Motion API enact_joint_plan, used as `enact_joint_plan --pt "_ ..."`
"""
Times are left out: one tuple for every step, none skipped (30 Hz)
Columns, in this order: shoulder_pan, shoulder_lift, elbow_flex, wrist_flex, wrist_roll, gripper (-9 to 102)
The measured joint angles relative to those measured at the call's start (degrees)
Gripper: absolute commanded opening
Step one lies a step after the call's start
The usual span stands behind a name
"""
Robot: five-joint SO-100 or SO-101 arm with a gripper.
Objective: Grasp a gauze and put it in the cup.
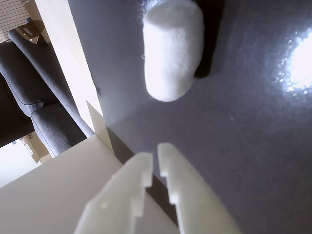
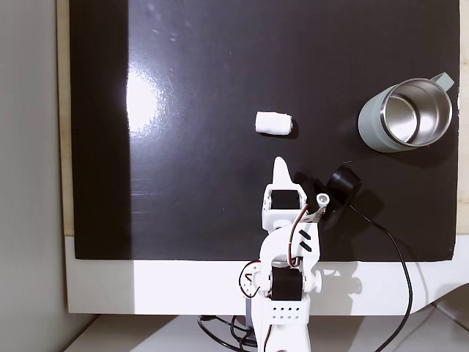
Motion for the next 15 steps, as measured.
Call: enact_joint_plan --pt "0.0 0.0 0.0 0.0 0.0 0" --pt "-0.1 0.0 0.0 0.0 -0.1 0" --pt "-0.4 0.0 0.0 0.0 -0.2 0" --pt "-0.8 0.0 0.0 0.0 -0.2 0" --pt "-0.9 0.0 0.0 0.0 -0.2 0" --pt "-0.9 0.0 0.0 0.0 -0.2 0" --pt "-0.6 0.0 0.0 0.0 -0.2 0" --pt "-0.4 0.0 0.0 0.0 -0.2 0" --pt "-0.4 0.0 0.0 0.0 -0.2 0" --pt "-0.4 0.0 0.0 0.0 -0.2 0" --pt "-0.4 0.0 0.0 0.0 -0.2 0" --pt "-0.6 0.0 0.0 0.0 -0.2 0" --pt "-0.6 0.0 0.0 0.0 -0.2 0" --pt "-0.6 0.0 0.0 0.0 -0.2 0" --pt "-0.5 0.0 0.0 0.0 -0.2 0"
